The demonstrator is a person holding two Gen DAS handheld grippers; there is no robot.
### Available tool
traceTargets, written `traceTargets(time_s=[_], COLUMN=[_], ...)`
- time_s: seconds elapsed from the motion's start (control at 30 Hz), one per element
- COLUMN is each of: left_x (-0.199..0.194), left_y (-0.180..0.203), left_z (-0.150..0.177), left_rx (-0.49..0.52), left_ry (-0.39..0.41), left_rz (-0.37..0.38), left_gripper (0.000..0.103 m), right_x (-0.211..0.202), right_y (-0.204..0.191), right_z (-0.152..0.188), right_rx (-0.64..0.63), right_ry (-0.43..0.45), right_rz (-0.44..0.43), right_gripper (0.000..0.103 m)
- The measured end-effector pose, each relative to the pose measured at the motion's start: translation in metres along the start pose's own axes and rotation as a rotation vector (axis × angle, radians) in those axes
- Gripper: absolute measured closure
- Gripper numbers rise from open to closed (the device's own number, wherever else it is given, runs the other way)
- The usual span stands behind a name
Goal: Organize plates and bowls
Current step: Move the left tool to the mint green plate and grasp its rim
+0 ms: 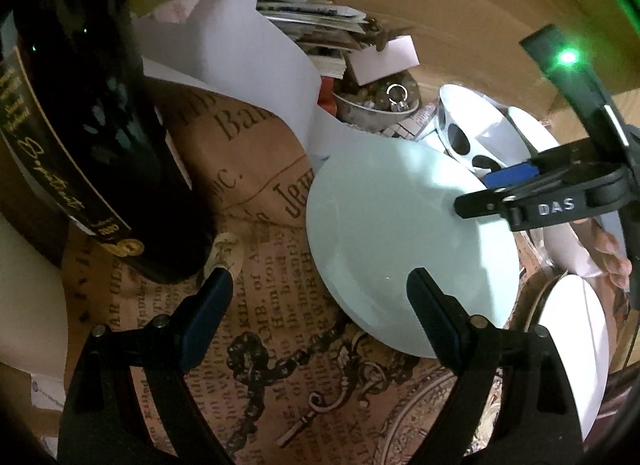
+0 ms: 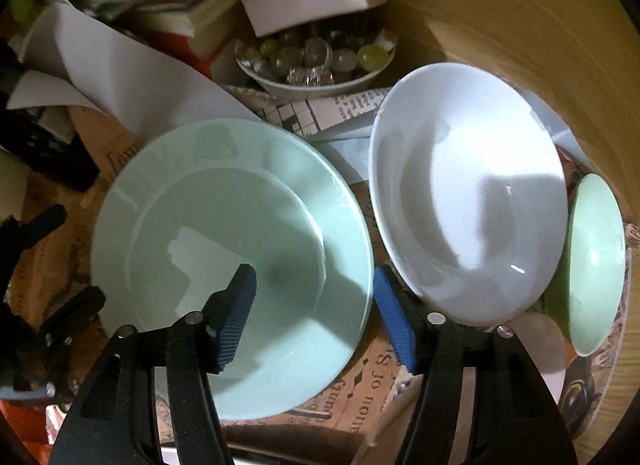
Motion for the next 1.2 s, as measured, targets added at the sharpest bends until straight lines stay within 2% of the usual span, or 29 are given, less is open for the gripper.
traceTargets(time_s=[0.1,0.23,0.33,0.47,0.63,0.77,0.97,1.03,1.2], left_x=[-0.002,-0.004,-0.005,-0.006,-0.003,-0.002,0.001,0.0,-0.002], left_y=[0.001,0.001,-0.001,-0.006,-0.013,-0.016,-0.004,0.003,0.013], left_z=[0.0,-0.001,-0.002,0.001,0.01,0.015,0.019,0.021,0.023], left_rx=[0.001,-0.001,-0.001,0.005,-0.023,-0.033,-0.008,0.007,0.027], left_ry=[0.009,0.02,0.025,0.004,-0.046,-0.061,-0.073,-0.071,-0.066], left_rz=[0.011,0.022,0.021,0.023,0.039,0.044,0.071,0.081,0.083], left_gripper=[0.013,0.014,0.016,0.026,0.046,0.05,0.05,0.05,0.051], right_x=[0.009,0.013,0.01,0.004,-0.003,-0.005,0.001,0.006,0.005], right_y=[-0.003,-0.01,-0.019,-0.013,-0.018,-0.024,-0.035,-0.04,-0.034], right_z=[0.001,0.0,-0.002,-0.007,-0.002,0.002,0.01,0.011,0.006], right_rx=[-0.019,-0.001,0.014,0.032,0.03,0.016,-0.061,-0.049,-0.03], right_ry=[-0.027,-0.017,0.001,0.012,0.021,0.021,0.011,0.011,0.037], right_rz=[0.029,0.015,0.004,-0.028,-0.05,-0.057,-0.006,-0.009,-0.007], right_gripper=[0.039,0.032,0.034,0.047,0.062,0.066,0.063,0.063,0.072])
Point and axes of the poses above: each gripper's, at about its wrist camera, not at the fingertips, and x roughly the way its jaws point, y to its right, z to its underside, the point moved 9 cm from there along x, roughly the way its jaws point, and after that the axes turned 12 degrees about y, right-handed, at the moved point
